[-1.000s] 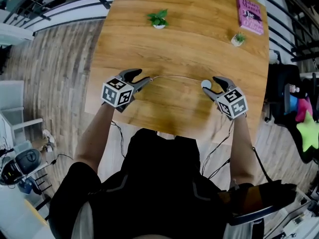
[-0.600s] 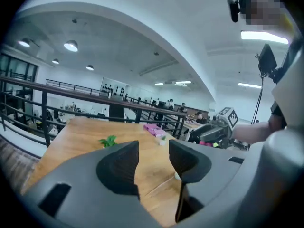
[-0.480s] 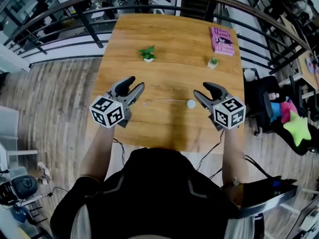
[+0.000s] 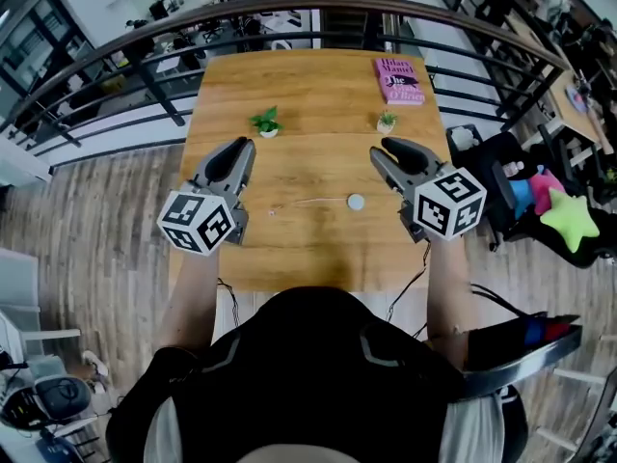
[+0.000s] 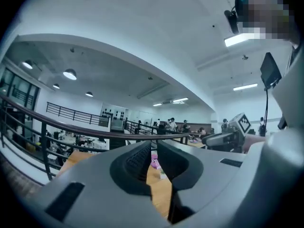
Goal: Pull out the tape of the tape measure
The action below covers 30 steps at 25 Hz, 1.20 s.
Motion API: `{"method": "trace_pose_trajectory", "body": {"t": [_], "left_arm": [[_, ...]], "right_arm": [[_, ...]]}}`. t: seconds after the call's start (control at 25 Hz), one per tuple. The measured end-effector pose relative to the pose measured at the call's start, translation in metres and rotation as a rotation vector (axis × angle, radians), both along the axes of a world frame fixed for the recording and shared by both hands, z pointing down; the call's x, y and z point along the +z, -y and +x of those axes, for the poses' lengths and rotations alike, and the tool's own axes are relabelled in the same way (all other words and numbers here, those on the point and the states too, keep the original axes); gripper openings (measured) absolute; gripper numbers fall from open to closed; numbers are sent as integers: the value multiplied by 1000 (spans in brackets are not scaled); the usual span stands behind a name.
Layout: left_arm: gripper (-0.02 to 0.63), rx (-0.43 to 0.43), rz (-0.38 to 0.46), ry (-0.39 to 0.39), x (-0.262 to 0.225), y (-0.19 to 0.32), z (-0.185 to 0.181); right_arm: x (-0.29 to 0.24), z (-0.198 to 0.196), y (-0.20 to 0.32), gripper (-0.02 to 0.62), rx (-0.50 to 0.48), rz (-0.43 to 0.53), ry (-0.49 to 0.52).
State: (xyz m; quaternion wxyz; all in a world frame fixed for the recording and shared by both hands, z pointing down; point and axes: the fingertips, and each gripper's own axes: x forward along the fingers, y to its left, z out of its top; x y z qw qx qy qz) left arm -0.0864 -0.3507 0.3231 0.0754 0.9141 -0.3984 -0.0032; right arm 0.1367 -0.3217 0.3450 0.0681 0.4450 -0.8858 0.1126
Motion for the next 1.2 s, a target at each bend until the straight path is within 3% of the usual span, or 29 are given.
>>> {"method": "trace_pose_trajectory", "body": {"t": [0.08,0.2,0.28,0.4,0.68,0.92,1.08,1.2], "left_arm": [[55,-26,14,-58,-11,-4,-4],[37,-92,17,-55,-20,-6,-12],[32,-111,-16,-65,-21,-5,-16],[31,-102,-71,-79,-16,-4,-19],[29,-157,-8,87,-15,-7,-18],[29,-181,8,126,-16,-7,-17],[29,-280,57,216,-18,-5,-21],[29,-272,68,223,-19,-7,-17]], "right_arm": [[-10,5,-3,111,43,29,18],[-26,10,-5,65,95,56,35],[-32,9,-4,11,108,60,29],[-31,2,-5,9,105,57,27],[-36,-3,-4,8,121,75,9],[-33,3,-3,8,164,83,-23],[-28,6,-3,6,170,71,-36],[-28,8,-6,6,170,71,-34]]}}
